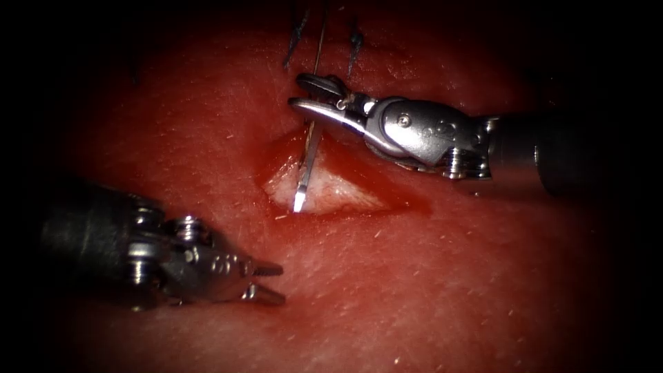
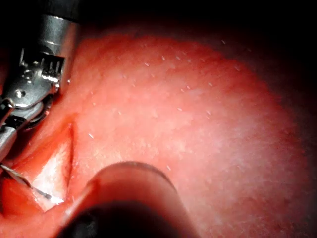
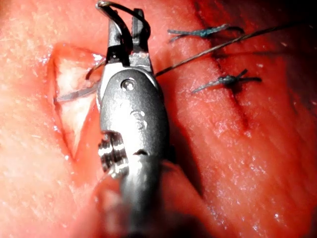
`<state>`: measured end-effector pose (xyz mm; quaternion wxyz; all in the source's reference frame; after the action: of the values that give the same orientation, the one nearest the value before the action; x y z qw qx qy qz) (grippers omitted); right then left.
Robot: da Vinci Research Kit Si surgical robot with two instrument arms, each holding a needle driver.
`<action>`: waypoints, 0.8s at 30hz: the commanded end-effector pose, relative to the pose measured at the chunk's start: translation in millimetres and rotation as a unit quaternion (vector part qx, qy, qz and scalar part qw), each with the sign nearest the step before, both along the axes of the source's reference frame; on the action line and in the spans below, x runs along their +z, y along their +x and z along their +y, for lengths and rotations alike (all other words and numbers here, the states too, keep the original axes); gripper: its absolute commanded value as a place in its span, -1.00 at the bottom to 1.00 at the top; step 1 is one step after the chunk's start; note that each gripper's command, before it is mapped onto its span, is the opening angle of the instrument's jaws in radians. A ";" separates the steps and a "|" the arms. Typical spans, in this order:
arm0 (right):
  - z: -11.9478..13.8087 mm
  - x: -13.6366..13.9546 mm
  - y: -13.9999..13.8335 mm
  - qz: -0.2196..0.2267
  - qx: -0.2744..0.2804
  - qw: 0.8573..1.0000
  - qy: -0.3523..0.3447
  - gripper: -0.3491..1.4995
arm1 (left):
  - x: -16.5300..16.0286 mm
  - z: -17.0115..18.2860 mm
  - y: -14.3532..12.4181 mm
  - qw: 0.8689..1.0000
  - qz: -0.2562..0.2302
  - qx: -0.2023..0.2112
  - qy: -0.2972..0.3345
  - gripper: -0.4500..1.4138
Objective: Wound Closure
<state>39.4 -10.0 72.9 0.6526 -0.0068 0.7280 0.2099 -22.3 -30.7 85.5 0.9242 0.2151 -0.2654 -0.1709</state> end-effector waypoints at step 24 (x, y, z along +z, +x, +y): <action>-1.1 1.0 0.8 -0.035 -0.014 0.998 0.045 -1.00 | 0.7 -3.6 0.0 1.000 -0.006 0.008 -0.001 -0.42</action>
<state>39.7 -11.1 73.4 0.6824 0.0215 0.6927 0.2325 -21.9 -33.8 85.7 0.9239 0.2170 -0.2704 -0.1618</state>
